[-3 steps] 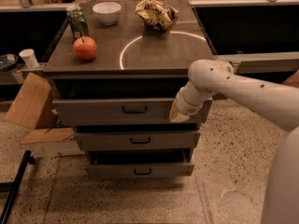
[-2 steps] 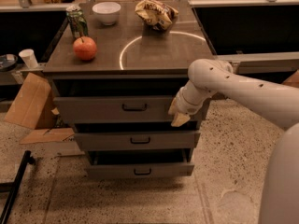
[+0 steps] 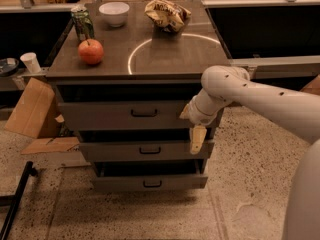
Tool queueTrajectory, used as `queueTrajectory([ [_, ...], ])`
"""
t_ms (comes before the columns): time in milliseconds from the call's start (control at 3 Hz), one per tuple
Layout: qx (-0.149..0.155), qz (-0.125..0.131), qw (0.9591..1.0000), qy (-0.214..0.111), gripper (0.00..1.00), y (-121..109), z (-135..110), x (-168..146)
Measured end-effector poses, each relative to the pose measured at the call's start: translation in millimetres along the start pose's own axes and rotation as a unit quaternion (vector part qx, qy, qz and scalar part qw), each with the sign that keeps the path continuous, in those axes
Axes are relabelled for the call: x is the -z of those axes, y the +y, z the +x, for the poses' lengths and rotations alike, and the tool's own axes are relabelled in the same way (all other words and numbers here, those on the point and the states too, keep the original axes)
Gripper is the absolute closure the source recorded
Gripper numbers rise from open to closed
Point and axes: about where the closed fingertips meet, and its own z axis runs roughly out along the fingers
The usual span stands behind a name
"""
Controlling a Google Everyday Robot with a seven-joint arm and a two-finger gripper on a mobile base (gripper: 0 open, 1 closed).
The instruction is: Close top drawer
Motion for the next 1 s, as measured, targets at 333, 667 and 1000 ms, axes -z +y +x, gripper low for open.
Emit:
queueTrajectory([
  [333, 0.000, 0.000, 1.0000, 0.000, 0.00, 5.2, -0.9, 1.0],
  [667, 0.017, 0.013, 0.9994, -0.025, 0.00, 43.4, -12.9, 36.7],
  [1000, 0.027, 0.019, 0.9987, -0.038, 0.00, 88.7, -11.3, 78.3],
])
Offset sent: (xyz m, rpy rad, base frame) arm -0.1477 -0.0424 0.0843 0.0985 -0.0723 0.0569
